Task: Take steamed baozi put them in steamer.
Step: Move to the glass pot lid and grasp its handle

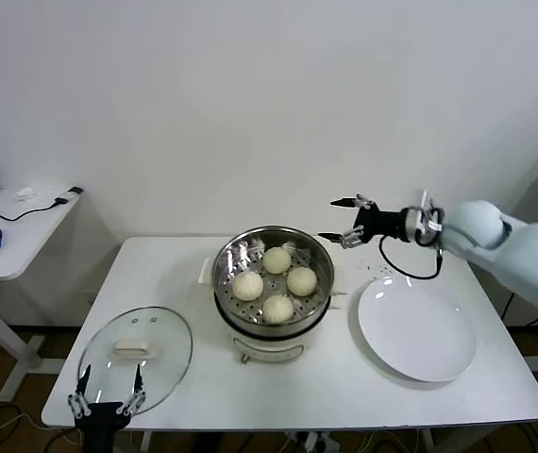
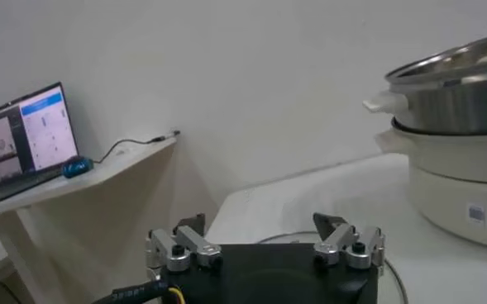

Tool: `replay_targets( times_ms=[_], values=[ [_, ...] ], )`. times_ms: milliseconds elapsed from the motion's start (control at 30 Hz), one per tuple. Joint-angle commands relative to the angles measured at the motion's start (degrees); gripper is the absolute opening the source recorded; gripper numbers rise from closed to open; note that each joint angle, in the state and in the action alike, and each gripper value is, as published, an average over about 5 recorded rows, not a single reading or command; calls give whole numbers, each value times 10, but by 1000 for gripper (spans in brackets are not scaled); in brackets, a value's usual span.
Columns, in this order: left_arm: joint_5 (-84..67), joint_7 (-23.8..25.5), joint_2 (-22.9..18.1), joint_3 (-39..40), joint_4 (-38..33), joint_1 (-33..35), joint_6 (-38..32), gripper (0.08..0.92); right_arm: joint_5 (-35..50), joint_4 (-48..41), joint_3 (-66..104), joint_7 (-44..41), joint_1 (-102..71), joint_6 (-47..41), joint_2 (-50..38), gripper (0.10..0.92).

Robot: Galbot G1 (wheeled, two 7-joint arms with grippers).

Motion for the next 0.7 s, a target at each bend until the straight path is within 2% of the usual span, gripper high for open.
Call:
replay_targets(
  times_ms=[33, 233, 367, 533, 700],
  values=[
    [40, 9, -5, -6, -13, 0, -3, 823, -57, 70, 535, 99, -527, 53, -44, 823],
    [179, -1, 5, -12, -21, 1, 0, 823, -115, 103, 723, 116, -711, 40, 58, 823],
    [402, -8, 12, -42, -22, -9, -4, 823, -147, 109, 789, 122, -765, 34, 136, 823],
    [693, 21, 35, -79, -18, -19, -9, 823, -174, 107, 833, 118, -808, 37, 205, 823],
    [825, 38, 47, -82, 12, -28, -5, 823, -187, 93, 849, 115, -828, 43, 241, 823]
  ],
)
